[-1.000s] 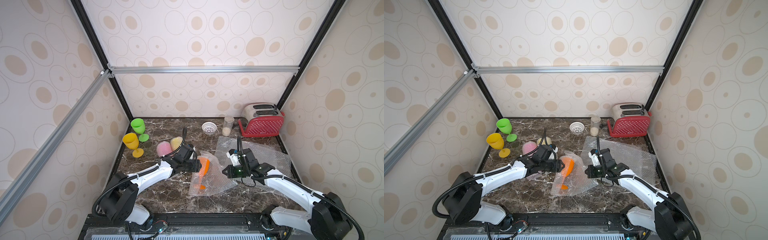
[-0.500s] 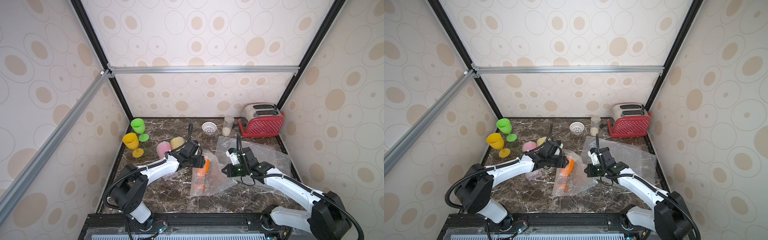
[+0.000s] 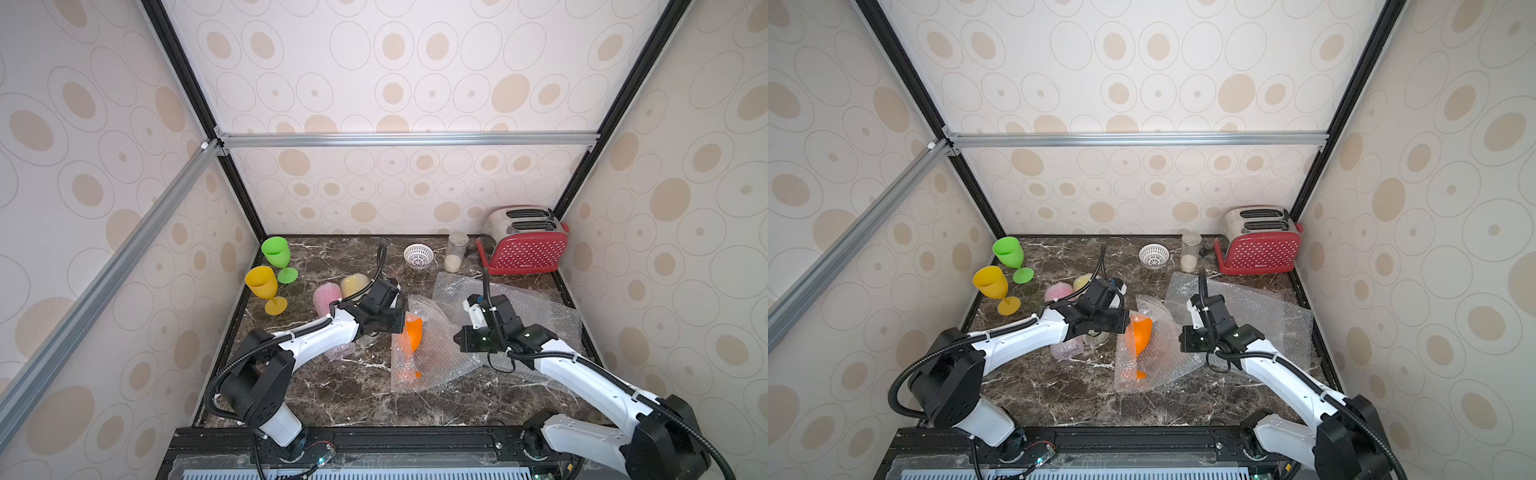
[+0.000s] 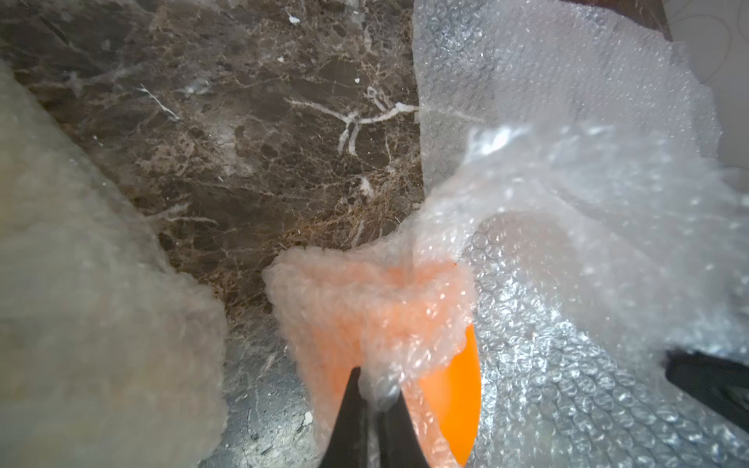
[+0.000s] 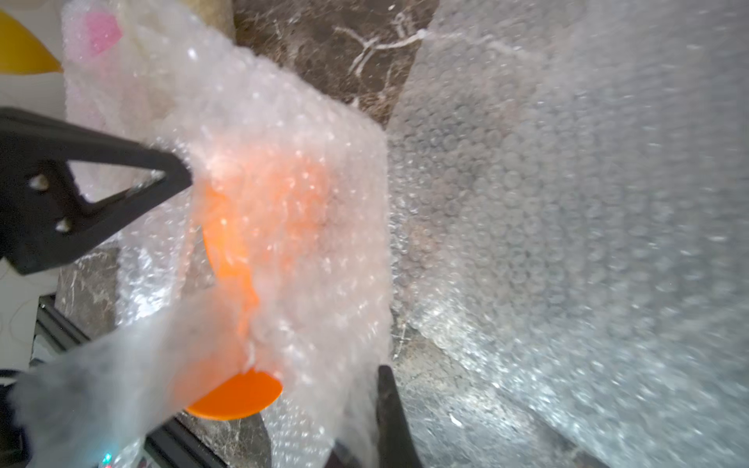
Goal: Unpack wine glasses from bubble wrap
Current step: Unwrap the bubble wrap at the center of the board.
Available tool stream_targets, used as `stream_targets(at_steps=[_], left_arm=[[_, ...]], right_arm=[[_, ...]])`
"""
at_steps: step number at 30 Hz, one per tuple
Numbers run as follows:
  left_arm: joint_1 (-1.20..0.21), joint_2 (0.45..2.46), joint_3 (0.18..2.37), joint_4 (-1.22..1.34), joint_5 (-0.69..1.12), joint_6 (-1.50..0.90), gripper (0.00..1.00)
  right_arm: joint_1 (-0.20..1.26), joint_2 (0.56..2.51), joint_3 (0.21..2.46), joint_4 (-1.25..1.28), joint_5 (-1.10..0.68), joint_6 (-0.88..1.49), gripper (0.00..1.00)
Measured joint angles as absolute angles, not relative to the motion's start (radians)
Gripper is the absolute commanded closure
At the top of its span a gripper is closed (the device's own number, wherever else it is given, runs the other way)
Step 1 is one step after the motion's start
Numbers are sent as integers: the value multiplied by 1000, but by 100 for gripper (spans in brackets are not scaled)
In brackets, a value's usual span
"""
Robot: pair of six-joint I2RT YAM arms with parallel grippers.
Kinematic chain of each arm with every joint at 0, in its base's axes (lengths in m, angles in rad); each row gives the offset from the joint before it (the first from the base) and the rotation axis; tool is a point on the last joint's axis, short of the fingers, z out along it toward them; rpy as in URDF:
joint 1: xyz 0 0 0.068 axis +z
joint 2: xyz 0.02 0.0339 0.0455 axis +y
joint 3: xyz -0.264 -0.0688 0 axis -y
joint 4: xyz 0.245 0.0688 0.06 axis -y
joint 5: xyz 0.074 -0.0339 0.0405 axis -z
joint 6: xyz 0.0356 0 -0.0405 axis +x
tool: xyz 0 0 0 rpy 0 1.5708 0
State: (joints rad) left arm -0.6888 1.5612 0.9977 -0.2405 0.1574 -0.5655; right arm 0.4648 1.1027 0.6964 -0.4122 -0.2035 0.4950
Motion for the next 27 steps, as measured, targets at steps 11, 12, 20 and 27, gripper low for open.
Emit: stream_targets(at_steps=[11, 12, 20, 27], left_arm=[[-602, 1359, 783, -191, 168, -649, 96], [-594, 1349, 759, -178, 186, -660, 96], [-573, 1335, 679, -115, 245, -703, 80], [-558, 1335, 657, -110, 244, -714, 56]], right_arm=[[302, 955, 621, -597, -115, 595, 100], [288, 955, 617, -605, -126, 599, 100], [250, 995, 599, -592, -206, 604, 88], [241, 991, 559, -587, -241, 587, 56]])
